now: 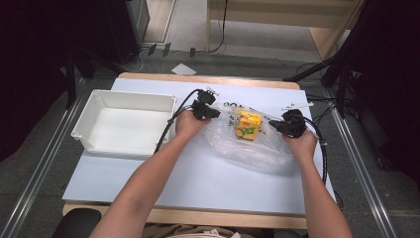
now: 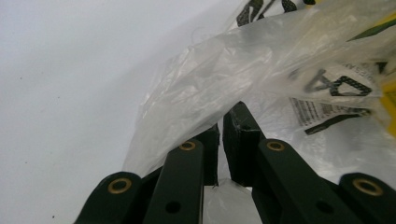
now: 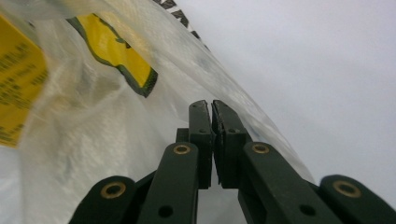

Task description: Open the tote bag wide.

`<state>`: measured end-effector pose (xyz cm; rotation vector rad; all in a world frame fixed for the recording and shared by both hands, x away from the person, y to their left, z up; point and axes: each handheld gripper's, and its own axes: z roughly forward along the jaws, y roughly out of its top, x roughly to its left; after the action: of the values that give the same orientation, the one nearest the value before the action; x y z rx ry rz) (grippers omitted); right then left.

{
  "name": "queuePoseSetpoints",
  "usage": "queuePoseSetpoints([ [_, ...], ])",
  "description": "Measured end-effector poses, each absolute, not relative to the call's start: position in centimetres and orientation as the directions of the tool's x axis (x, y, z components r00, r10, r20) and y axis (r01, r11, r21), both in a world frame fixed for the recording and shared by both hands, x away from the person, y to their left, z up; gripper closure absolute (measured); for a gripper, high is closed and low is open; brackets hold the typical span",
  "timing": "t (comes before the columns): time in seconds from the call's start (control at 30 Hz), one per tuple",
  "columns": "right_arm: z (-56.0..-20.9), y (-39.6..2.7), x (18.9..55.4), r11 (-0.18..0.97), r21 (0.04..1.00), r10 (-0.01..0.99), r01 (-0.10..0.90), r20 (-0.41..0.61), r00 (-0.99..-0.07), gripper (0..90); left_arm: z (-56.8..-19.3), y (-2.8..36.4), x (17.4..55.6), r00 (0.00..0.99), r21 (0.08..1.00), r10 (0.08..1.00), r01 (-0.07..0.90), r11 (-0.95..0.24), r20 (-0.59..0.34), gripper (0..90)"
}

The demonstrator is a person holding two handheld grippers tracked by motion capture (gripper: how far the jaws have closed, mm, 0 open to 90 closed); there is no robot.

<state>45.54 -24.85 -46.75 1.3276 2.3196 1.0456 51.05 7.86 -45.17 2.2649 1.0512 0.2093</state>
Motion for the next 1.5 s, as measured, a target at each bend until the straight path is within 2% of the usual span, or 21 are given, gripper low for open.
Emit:
queuePoseSetpoints([
  [0.3,-47.9,-27.1,45.4,0.301,0.697,0.861,0.651,0.094,-0.499,90.0,-45.6,8.4,51.7,0.632,0.581,0.768,0.664,-0.471,-0.099,87.4],
  [0.53,-47.8,-28.6,45.3,0.304,0.686,0.891,0.661,0.040,-0.452,90.0,-45.5,8.7,51.9,0.603,0.568,0.794,0.681,-0.463,-0.074,89.4],
  [0.6,-47.9,-28.8,45.3,0.300,0.686,0.899,0.663,0.029,-0.436,90.0,-45.4,8.8,51.9,0.592,0.565,0.804,0.680,-0.467,-0.047,90.0],
  [0.8,-47.9,-29.0,45.3,0.298,0.686,0.910,0.664,0.005,-0.414,90.0,-45.4,9.1,52.0,0.589,0.563,0.807,0.683,-0.466,-0.046,90.0],
  [0.87,-48.0,-29.2,45.4,0.298,0.697,0.913,0.652,-0.008,-0.409,90.0,-45.4,9.3,52.2,0.578,0.562,0.813,0.696,-0.447,-0.069,90.0],
  [1.0,-47.9,-29.2,45.5,0.249,0.692,0.927,0.678,0.033,-0.375,90.0,-45.1,9.1,51.9,0.582,0.575,0.804,0.702,-0.421,-0.121,87.4],
  [1.23,-45.4,-28.5,45.0,0.231,0.729,0.907,0.644,0.079,-0.414,90.0,-43.4,9.0,51.3,0.618,0.627,0.771,0.665,-0.406,-0.156,87.4],
  [1.5,-42.3,-27.4,44.0,0.263,0.747,0.880,0.610,0.073,-0.469,90.0,-40.8,9.1,50.3,0.663,0.672,0.734,0.612,-0.418,-0.148,86.3],
])
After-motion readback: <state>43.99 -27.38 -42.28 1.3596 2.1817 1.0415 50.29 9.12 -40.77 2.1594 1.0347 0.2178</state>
